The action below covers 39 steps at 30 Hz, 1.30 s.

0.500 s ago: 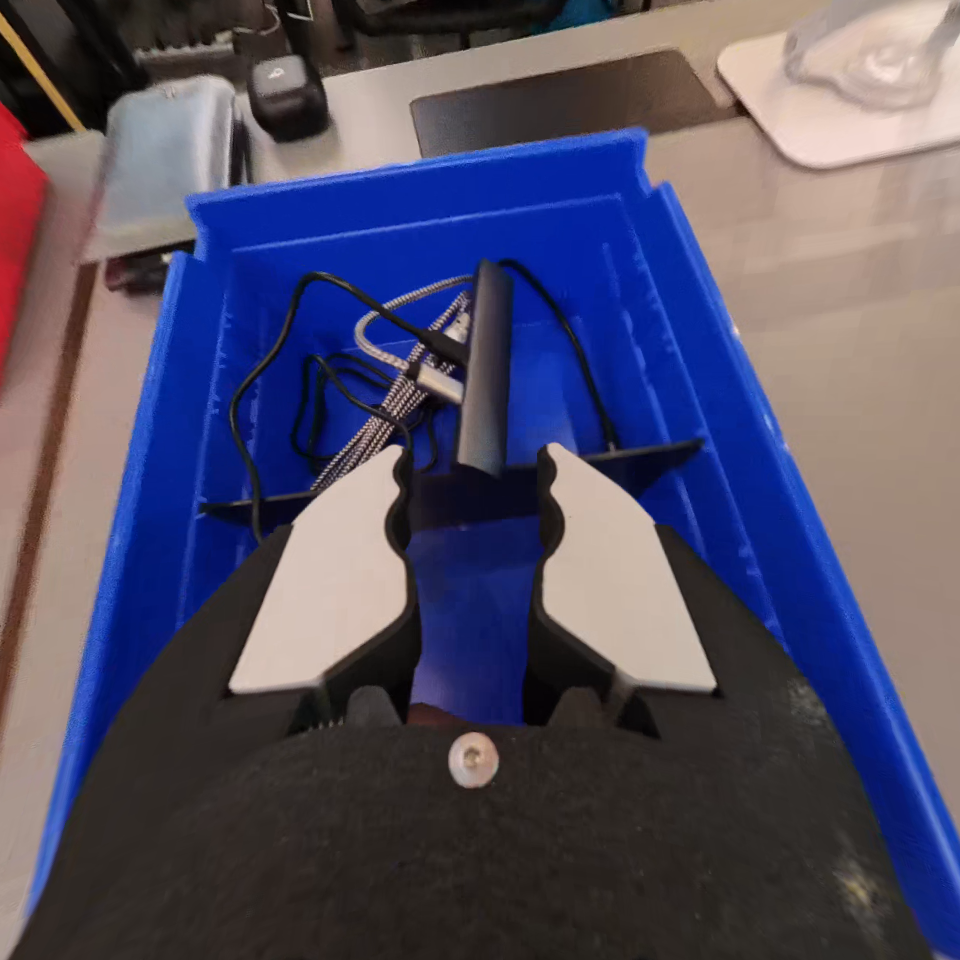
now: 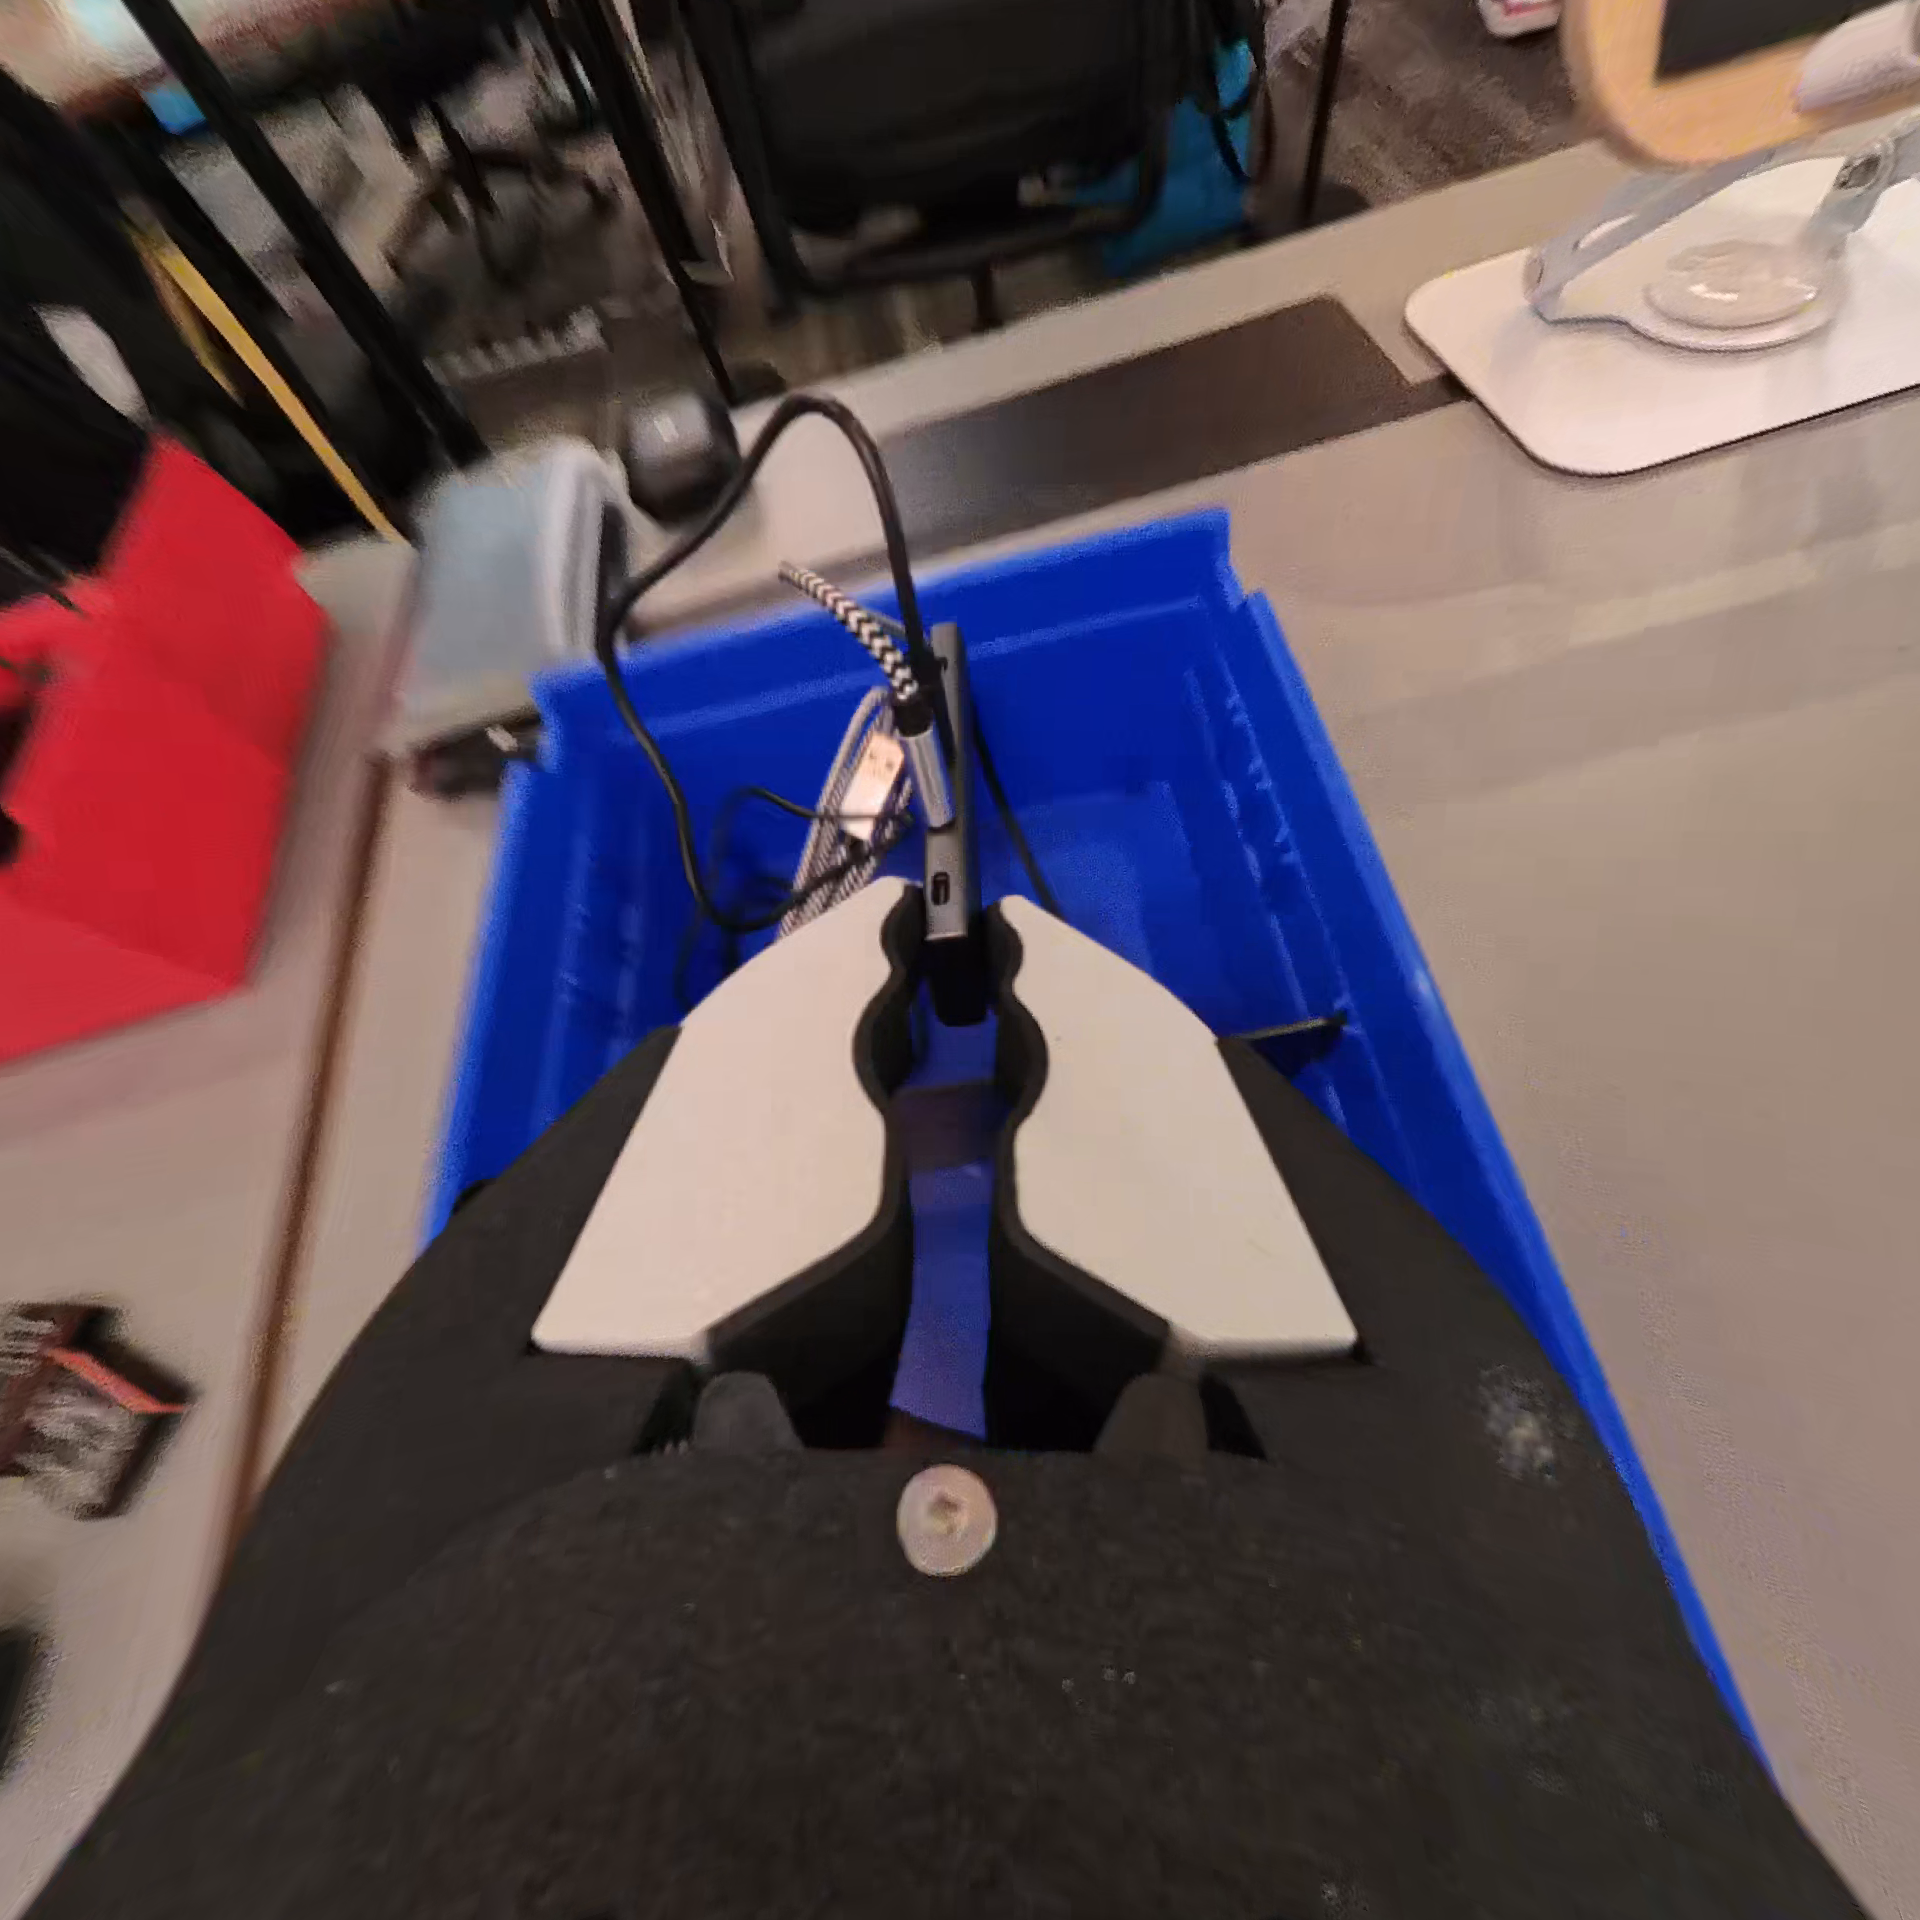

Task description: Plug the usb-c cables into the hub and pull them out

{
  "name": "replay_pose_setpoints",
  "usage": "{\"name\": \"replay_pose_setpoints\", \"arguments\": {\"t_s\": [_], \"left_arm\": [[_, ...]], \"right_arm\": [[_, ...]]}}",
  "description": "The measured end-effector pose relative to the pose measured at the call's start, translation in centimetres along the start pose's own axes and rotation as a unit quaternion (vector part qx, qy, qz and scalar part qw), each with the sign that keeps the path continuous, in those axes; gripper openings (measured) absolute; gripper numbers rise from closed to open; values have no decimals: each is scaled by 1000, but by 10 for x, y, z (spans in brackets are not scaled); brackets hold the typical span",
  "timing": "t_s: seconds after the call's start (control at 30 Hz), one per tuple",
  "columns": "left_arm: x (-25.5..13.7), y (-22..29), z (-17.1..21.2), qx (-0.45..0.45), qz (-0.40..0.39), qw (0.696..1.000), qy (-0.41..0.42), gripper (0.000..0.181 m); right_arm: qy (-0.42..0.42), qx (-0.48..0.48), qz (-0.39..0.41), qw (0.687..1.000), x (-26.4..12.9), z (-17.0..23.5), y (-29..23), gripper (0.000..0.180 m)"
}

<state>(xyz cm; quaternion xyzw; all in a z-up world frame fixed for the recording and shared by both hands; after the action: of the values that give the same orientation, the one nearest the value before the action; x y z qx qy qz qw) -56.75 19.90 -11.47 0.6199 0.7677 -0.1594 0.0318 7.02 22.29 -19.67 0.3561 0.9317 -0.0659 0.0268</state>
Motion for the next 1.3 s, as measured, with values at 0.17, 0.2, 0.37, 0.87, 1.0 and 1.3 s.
{"name": "replay_pose_setpoints", "arguments": {"t_s": [0.17,0.2,0.37,0.87,1.0,1.3], "left_arm": [[-45,16,-90,143,-44,983,102,10],[-56,22,-112,166,-45,976,130,10],[-115,63,-217,250,-41,931,265,10],[-132,295,-150,288,250,863,331,10],[-125,355,-54,334,304,851,269,10],[-137,385,10,465,269,796,280,9]], "right_arm": [[10,-56,18,998,-11,-3,-1,26],[15,-65,18,998,-12,-4,-2,26],[22,-96,13,995,-15,-6,-8,24],[37,-76,-32,996,-14,-9,-24,25],[22,-59,-51,997,-12,-4,-27,29],[3,-9,-162,987,38,-10,-76,34]]}}
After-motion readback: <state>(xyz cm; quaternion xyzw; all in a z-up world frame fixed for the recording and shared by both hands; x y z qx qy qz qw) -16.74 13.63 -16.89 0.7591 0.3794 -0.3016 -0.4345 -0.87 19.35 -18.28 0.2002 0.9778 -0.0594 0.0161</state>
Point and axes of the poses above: each gripper's, where its closed fingertips meet, x out along the fingers, z out of its underside, y = z × x across the jaws, the point moved 7 cm from there along -x, back along the fingers, and after that the axes turned 15 degrees about y, right-handed, at the moved point
